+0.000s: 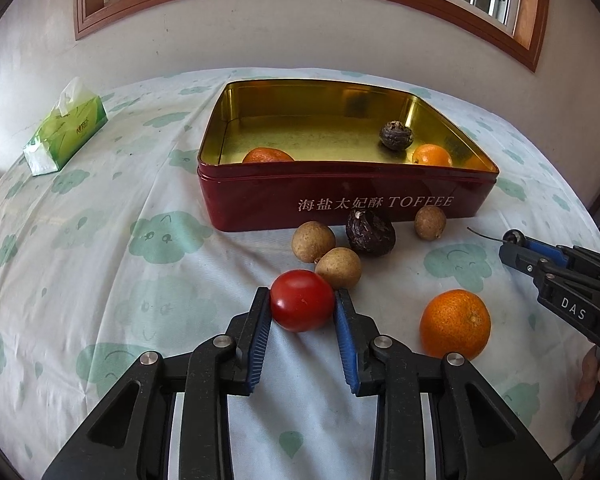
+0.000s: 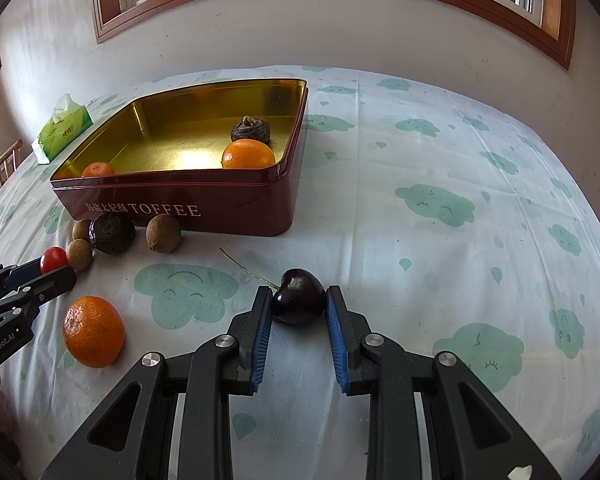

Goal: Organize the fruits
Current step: 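Lift the dark plum and red tomato off the cloth with both tools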

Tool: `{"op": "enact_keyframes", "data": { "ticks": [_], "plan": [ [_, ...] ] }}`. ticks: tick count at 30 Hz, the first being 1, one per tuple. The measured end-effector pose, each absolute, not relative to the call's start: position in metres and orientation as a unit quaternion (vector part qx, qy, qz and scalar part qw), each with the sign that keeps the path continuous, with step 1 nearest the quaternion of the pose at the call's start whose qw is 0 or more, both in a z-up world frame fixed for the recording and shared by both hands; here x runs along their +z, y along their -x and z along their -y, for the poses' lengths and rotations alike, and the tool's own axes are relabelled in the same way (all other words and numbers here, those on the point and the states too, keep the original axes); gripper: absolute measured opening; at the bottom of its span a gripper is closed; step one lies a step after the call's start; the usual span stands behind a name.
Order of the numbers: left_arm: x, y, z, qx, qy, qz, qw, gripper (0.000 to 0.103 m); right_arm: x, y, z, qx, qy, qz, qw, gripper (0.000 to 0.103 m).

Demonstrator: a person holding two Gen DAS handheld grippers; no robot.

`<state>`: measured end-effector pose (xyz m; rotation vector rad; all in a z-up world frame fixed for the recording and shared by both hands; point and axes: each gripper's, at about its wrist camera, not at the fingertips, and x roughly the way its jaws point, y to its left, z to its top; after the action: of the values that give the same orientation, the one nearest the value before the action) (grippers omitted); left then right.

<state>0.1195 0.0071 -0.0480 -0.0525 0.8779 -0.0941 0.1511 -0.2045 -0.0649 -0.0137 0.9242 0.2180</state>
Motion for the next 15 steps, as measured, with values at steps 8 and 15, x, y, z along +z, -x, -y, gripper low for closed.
{"op": "enact_keyframes", "data": {
  "ticks": [8, 15],
  "plan": [
    [-0.0462, -0.1162, -0.0072, -0.047, 0.025, -0.421, 0.905, 0.032, -0.065, -0.151, 0.2047, 0.105, 0.007, -0.445, 0.889, 0.025],
    [-0.0449, -0.1152, -0.0085, -0.044, 0.03, -0.419, 0.906, 0.032, -0.0648, -0.1509, 0.2043, 0.104, 0.009, -0.444, 0.89, 0.025]
  ]
}}
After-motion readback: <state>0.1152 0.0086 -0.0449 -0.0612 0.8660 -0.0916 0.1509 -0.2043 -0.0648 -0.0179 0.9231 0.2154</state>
